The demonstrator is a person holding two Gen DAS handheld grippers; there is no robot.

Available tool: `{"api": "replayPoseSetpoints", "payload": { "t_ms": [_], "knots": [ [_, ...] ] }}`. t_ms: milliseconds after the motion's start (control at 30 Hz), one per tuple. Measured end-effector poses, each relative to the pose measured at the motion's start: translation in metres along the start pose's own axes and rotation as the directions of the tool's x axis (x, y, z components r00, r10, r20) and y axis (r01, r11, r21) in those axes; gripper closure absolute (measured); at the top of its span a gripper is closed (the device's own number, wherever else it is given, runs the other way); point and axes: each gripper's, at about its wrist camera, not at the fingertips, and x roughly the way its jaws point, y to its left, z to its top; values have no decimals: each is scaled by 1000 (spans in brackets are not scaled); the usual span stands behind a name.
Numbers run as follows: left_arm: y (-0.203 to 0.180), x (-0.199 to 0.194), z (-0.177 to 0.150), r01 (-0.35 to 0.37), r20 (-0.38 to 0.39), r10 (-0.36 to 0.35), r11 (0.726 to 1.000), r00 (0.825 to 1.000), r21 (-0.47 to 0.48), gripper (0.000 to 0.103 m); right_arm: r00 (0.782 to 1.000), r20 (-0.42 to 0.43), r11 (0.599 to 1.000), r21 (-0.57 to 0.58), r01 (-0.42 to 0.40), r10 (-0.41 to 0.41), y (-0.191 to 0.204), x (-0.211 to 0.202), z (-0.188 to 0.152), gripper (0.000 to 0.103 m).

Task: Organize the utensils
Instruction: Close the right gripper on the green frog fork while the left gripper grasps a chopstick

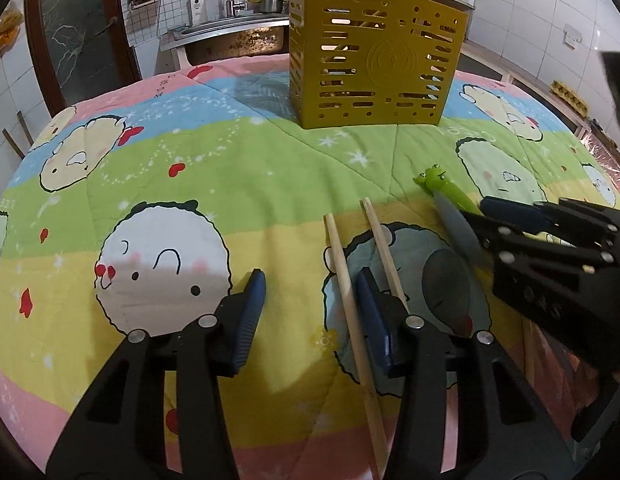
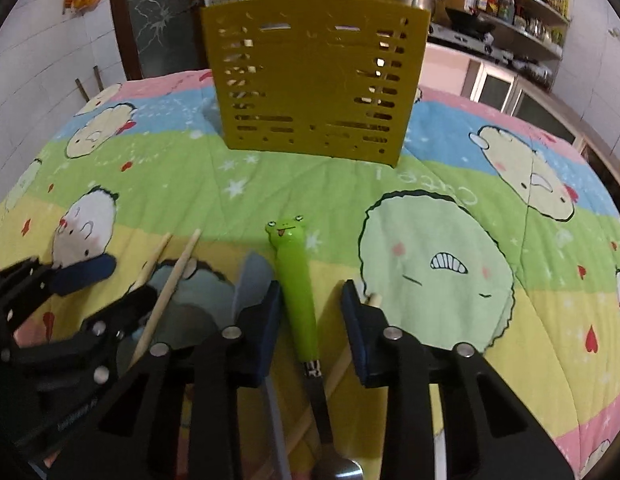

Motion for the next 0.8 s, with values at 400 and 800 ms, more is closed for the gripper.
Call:
{"api": "replayPoseSetpoints", "payload": {
  "t_ms": [400,800],
  "knots": [
    [-5,3,3,-27,-6,27,1000,1000,-8,60,997,66,990,135,41,-51,-39,-38,-30,88],
    [-3,8,12,-11,-32,10,999,999,-47,80,997,-23,980,187,71,-68,-57,-31,-37,87]
  ]
}}
